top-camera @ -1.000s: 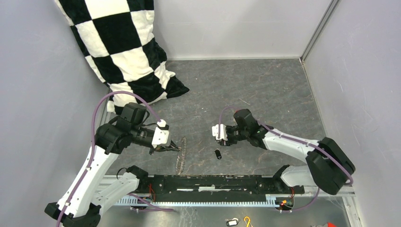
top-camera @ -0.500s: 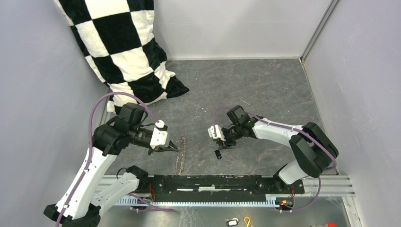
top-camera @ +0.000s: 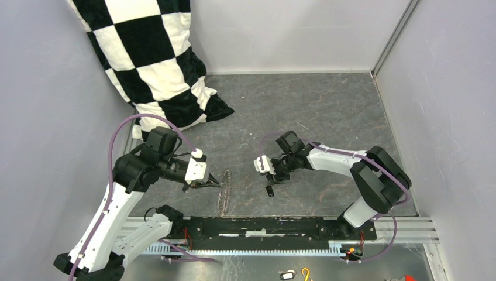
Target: Put the keys on the keyring
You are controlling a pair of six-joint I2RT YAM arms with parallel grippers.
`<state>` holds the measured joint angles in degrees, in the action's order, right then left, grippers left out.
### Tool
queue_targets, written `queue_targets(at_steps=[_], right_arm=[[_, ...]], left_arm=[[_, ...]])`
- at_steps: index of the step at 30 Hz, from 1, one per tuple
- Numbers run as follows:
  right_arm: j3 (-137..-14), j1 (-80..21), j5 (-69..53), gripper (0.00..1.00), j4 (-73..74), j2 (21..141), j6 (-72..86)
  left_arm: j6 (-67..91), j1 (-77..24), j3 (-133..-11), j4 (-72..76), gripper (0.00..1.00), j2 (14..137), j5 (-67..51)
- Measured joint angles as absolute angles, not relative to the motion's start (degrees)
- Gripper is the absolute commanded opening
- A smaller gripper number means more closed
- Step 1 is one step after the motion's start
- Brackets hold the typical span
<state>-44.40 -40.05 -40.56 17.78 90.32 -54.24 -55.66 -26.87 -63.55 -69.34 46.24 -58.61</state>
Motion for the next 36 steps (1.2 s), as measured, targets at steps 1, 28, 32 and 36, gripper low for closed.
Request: queue_targets(at_steps=[1, 28, 32, 36], right_arm=[[-44.8, -40.3, -40.3, 0.41, 18.0, 90.8, -54.4], [-46.6, -42.9, -32.9, 0.44, 22.0, 89.3, -56.5], [-47.2, -44.5, -32.7, 0.42, 22.5, 89.3, -57.1], [-48.4, -45.5, -32.7, 0.41, 23.7, 90.1, -58.1]], left_arm=[[-55.7, -26.9, -63.6, -69.4, 0.02, 46.2, -58.6], [-55.8, -26.9, -63.8, -69.4, 0.02, 45.8, -58.6], [-55.8, -26.9, -63.8, -69.4, 0.02, 45.6, -58.6], [-55.8, -26.9, -63.8, -69.4, 0.02, 45.3, -58.6]])
